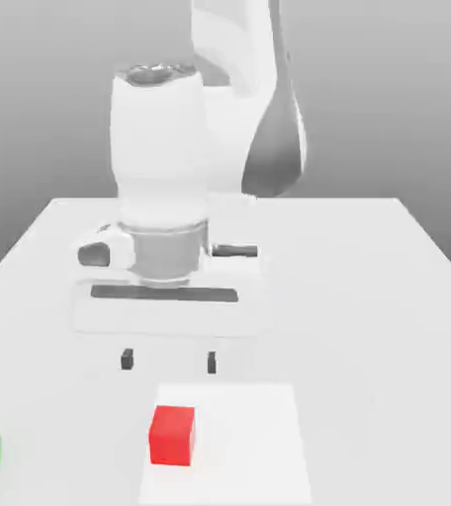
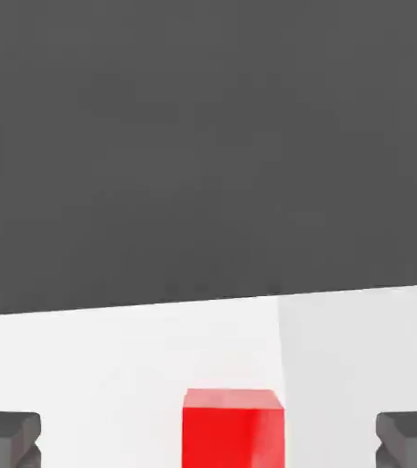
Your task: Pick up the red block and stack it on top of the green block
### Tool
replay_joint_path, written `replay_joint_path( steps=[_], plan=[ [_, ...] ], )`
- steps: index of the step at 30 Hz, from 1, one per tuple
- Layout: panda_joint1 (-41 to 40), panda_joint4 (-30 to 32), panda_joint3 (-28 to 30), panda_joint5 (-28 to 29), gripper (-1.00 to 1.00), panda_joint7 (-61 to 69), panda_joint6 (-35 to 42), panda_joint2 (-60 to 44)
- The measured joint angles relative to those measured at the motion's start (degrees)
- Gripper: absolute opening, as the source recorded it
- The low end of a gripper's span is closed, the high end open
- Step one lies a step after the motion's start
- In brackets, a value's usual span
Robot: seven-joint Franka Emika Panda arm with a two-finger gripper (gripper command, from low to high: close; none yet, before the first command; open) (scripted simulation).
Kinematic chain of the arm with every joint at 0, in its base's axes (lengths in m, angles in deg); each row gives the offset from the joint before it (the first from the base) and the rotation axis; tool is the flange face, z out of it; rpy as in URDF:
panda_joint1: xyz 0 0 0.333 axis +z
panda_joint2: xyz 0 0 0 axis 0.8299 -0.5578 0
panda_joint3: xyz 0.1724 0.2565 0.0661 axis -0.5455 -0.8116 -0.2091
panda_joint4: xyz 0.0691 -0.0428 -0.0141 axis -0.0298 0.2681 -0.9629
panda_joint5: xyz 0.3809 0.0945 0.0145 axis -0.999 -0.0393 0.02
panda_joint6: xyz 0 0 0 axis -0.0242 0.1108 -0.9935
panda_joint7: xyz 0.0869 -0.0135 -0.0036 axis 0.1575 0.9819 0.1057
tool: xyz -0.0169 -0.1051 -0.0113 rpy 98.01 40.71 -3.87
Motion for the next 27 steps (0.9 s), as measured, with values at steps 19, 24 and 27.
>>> replay_joint_path(
  steps=[19,24,27],
  plan=[
    [-1.02,0.60,-0.92,-0.43,-1.00,0.56,-3.33,-5.00],
    [-7.43,-6.93,4.00,-2.12,-1.00,4.76,3.65,-5.91],
    [-12.26,-12.49,7.25,-3.71,-1.00,8.07,7.24,-8.09]
  ],
)
